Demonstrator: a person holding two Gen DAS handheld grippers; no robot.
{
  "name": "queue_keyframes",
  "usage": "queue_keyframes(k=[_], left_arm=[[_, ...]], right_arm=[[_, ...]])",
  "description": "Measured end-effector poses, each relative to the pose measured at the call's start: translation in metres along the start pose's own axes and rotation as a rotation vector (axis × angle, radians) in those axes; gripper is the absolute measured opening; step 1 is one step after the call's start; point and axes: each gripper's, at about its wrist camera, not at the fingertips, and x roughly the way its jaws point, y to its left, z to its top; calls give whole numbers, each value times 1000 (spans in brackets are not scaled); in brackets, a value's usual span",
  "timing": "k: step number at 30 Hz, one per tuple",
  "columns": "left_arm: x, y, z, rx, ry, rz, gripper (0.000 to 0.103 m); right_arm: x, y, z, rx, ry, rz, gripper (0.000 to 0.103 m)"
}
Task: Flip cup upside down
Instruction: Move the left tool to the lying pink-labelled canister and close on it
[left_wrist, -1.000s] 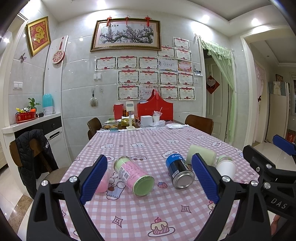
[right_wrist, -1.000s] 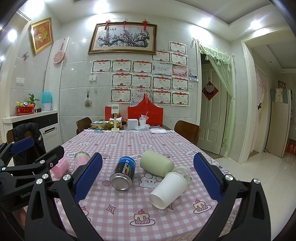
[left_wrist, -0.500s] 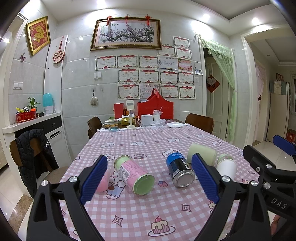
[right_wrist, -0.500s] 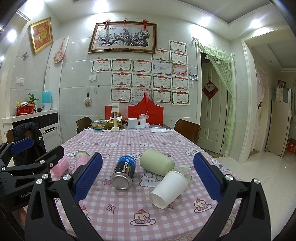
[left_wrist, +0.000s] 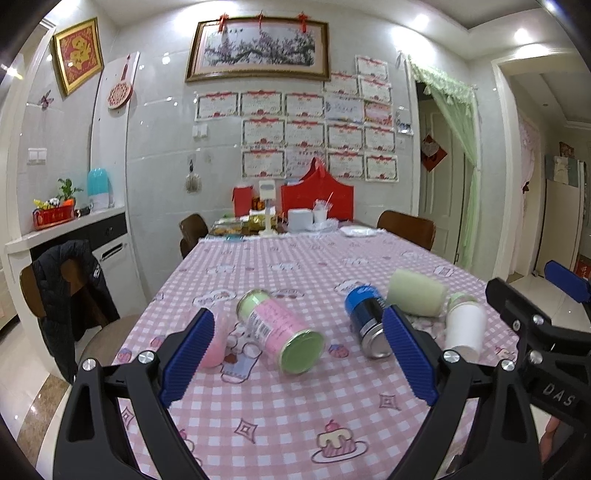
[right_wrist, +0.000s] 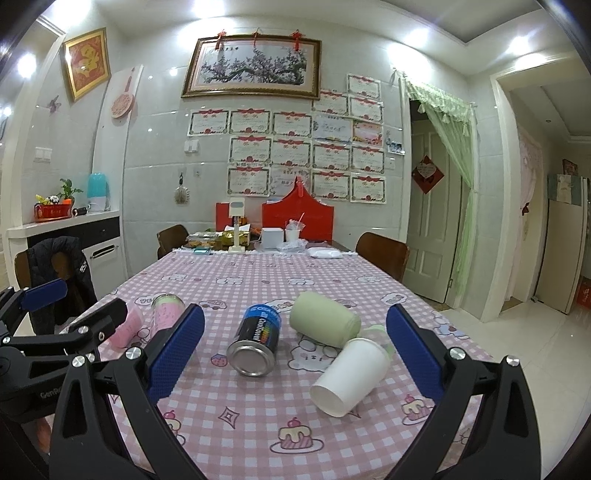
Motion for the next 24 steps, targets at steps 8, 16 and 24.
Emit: queue_keyframes(k=[8,16,24], left_arm=[[33,30,-9,-66,128,14,91],[80,51,-16,-129,243,-29,91],[113,64,-11,-153,289,28,91]], right_arm=[[39,21,-4,-7,70,48,95],[74,27,-9,-7,144,58,95],[94,18,-11,34,164,59,95]])
